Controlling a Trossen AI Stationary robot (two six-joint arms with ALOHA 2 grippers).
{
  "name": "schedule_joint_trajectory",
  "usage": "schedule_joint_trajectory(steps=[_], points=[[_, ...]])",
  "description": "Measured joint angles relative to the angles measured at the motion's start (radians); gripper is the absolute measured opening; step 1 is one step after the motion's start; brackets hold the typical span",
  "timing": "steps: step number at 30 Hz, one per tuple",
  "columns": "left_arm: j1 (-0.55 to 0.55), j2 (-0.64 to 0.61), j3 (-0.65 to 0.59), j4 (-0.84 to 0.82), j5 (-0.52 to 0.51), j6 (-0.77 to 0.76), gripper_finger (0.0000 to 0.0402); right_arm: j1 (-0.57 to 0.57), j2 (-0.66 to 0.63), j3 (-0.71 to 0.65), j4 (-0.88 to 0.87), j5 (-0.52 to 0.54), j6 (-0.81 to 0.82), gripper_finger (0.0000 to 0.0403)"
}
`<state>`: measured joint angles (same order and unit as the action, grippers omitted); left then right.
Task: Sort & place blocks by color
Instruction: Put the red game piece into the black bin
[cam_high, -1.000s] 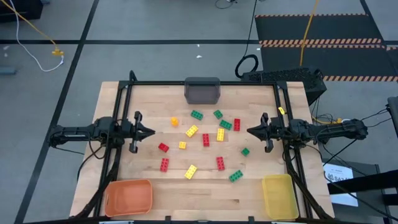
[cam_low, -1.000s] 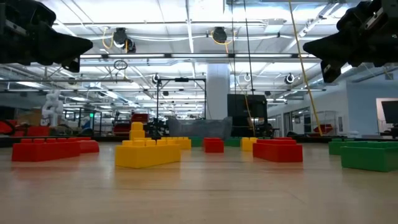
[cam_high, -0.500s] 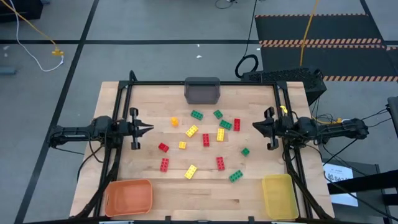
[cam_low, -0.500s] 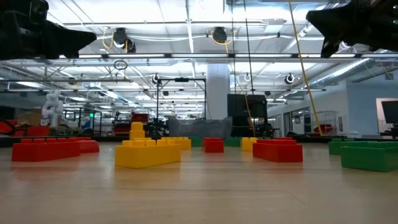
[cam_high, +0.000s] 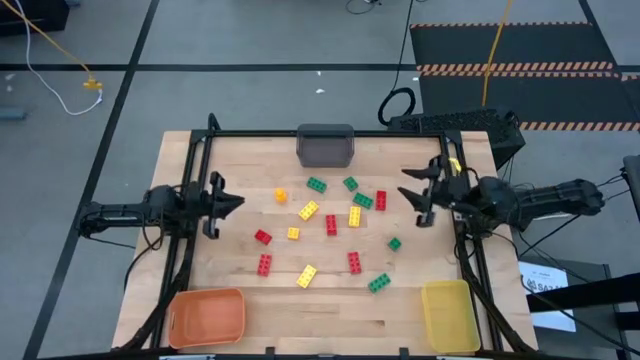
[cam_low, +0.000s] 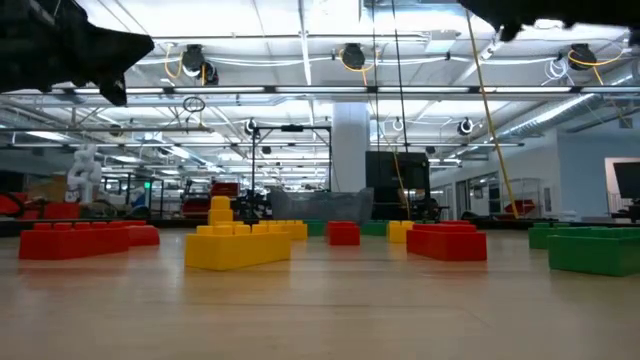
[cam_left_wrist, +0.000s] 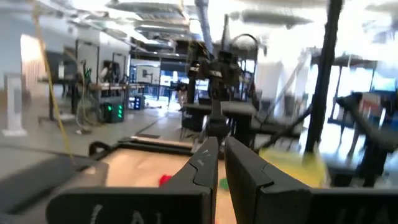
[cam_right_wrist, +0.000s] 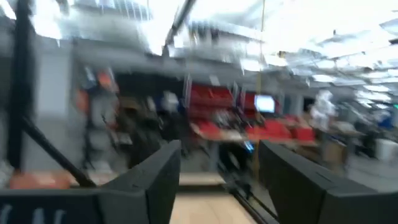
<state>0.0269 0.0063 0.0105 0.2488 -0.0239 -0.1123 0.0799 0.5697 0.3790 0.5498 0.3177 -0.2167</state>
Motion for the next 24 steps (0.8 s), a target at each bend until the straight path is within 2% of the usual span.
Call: schedule_joint_trajectory(steps=[3, 6, 9, 11, 15, 17, 21, 24], points=[[0.0, 0.0, 0.0, 0.027, -0.008, -0.047, 0.0033, -0.002, 0.103, 0.172, -0.311, 0.079, -0.065, 0.0218], [0.0, 0.0, 0.0, 0.042, -0.017, -0.052, 0.0033, -0.016, 0.223, 0.352, -0.618, 0.16, -0.06, 0.0219], [0.0, 0.0, 0.0, 0.039, -0.024, -0.028, 0.0033, -0.061, 0.332, 0.513, -0.835, 0.241, 0.101, 0.0217], [0.0, 0.0, 0.0, 0.043, -0.055, -0.013, 0.0033, -0.105, 0.394, 0.609, -0.977, 0.25, 0.264, 0.0213], [0.001, 0.0, 0.007, 0.074, -0.167, -0.07, 0.0033, -0.199, 0.508, 0.75, -1.195, 0.097, 0.469, 0.0206], [0.001, 0.004, 0.032, 0.043, -0.183, -0.05, 0.0033, -0.24, 0.56, 0.79, -1.264, 0.033, 0.543, 0.0207], [0.001, 0.071, 0.143, -0.022, -0.196, 0.011, 0.0033, -0.313, 0.661, 0.806, -1.368, -0.104, 0.669, 0.0215], [0.001, 0.175, 0.281, -0.113, -0.199, 0.074, 0.0034, -0.347, 0.734, 0.806, -1.455, -0.192, 0.751, 0.0223]])
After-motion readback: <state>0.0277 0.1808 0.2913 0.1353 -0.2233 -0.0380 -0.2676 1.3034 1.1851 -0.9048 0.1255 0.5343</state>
